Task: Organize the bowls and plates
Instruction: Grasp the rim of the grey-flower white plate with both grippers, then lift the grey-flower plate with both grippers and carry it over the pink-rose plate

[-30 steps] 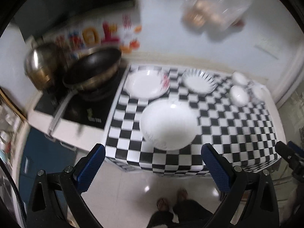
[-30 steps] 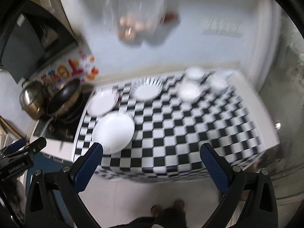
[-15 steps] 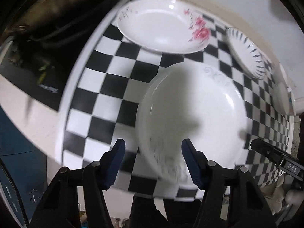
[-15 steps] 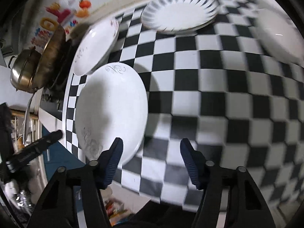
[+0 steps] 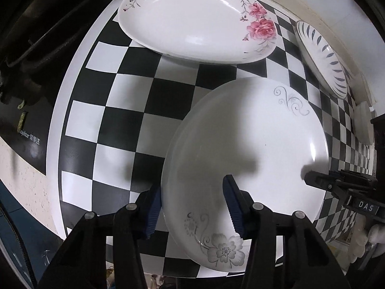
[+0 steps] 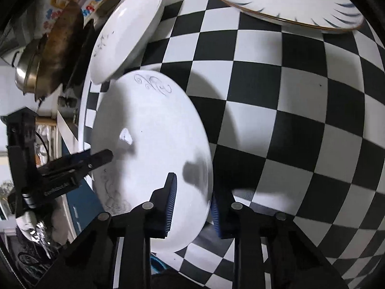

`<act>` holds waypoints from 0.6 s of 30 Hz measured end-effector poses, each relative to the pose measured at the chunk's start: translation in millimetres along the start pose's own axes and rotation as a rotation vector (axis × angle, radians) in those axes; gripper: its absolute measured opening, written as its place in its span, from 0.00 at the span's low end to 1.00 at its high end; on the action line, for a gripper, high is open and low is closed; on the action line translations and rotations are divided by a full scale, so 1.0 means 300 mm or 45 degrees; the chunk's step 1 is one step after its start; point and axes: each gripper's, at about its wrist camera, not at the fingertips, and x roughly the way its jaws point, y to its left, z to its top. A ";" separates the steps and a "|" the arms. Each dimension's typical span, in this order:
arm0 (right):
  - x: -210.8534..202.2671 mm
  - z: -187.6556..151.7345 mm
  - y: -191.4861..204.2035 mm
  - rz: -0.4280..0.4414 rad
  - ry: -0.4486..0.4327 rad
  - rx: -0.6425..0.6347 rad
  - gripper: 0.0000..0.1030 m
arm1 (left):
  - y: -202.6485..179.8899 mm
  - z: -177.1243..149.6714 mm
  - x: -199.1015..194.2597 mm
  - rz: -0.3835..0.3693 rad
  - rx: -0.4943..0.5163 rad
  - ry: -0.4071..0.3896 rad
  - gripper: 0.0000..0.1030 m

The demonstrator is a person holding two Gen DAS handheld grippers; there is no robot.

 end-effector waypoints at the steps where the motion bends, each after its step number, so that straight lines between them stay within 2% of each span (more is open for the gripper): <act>1: -0.001 -0.002 0.004 -0.011 0.000 -0.016 0.23 | 0.001 0.000 -0.004 -0.002 0.002 -0.004 0.45; 7: -0.034 -0.037 -0.030 -0.011 0.001 -0.015 0.23 | -0.081 0.003 -0.028 -0.001 0.060 -0.022 0.45; 18: -0.250 -0.142 -0.191 -0.031 -0.111 0.077 0.23 | -0.293 0.008 -0.061 -0.027 0.225 -0.035 0.45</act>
